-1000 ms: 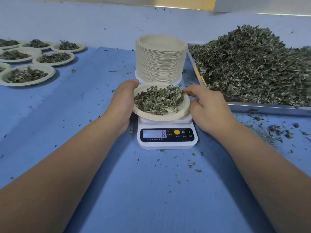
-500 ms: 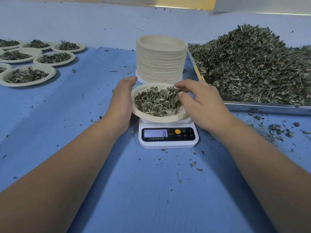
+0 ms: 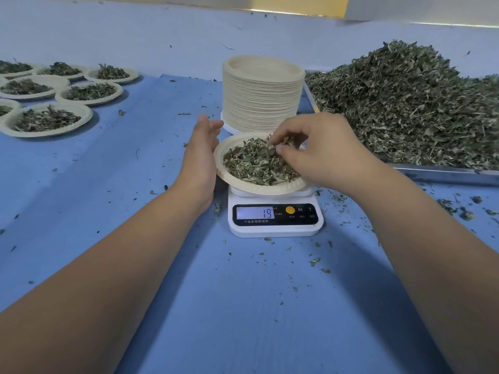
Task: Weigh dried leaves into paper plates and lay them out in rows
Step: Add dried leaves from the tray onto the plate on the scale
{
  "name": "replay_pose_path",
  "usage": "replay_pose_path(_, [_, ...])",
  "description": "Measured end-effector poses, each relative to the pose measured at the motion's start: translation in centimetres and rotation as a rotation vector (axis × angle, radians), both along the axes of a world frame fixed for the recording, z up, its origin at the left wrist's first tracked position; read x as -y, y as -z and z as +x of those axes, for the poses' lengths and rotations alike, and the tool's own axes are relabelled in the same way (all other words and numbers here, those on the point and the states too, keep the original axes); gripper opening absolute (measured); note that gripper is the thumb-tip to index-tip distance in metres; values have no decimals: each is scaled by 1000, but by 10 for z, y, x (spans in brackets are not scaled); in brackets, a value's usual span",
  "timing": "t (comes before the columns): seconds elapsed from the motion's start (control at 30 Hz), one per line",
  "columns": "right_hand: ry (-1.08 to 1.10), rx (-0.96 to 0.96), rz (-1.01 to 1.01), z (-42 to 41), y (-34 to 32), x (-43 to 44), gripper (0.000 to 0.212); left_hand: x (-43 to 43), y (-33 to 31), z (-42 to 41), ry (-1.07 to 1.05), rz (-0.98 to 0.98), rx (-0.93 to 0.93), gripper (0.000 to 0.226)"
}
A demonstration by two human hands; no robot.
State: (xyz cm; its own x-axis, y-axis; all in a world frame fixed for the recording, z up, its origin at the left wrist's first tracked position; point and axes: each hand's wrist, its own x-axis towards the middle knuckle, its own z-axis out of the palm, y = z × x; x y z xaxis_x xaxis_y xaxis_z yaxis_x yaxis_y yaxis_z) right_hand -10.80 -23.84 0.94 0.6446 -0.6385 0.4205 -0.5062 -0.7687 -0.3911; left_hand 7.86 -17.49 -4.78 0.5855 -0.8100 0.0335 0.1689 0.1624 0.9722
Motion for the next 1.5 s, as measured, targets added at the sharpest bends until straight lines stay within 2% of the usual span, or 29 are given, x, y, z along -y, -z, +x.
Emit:
replay_pose_path(0.2, [73, 319, -1, -3, 2, 4, 7, 0, 5, 1, 18, 13, 57, 39])
replay_pose_path(0.4, [187, 458, -80, -14, 14, 17, 9, -1, 1, 2, 24, 24, 46, 51])
replay_pose_path(0.5, [337, 386, -188, -34, 21, 36, 14, -1, 1, 3, 16, 29, 43, 67])
replay_pose_path(0.6, [504, 193, -142, -56, 35, 53, 25, 0, 2, 3, 23, 43, 64, 49])
replay_pose_path(0.7, [595, 60, -69, -60, 41, 56, 30, 0, 3, 3, 13, 66, 69, 46])
replay_pose_path(0.8, [520, 98, -89, -51, 37, 48, 26, 1, 4, 3, 14, 62, 56, 45])
replay_pose_path(0.97, [242, 173, -24, -28, 29, 23, 26, -1, 2, 2, 6, 70, 44, 46])
replay_pose_path(1.07, [123, 141, -21, -20, 25, 9, 25, -1, 2, 2, 12, 65, 37, 49])
replay_pose_path(1.13, [153, 43, -71, -18, 22, 6, 26, -2, 1, 1, 2, 69, 36, 51])
replay_pose_path(1.27, [314, -288, -249, -25, 20, 9, 34, -2, 0, -1, -3, 78, 42, 55])
replay_pose_path(1.4, [305, -284, -185, -20, 21, 2, 30, -3, -3, -3, 41, 68, -57, 41])
replay_pose_path(1.5, [292, -272, -265, -13, 22, -6, 31, -3, -8, -5, 22, 94, -132, 29])
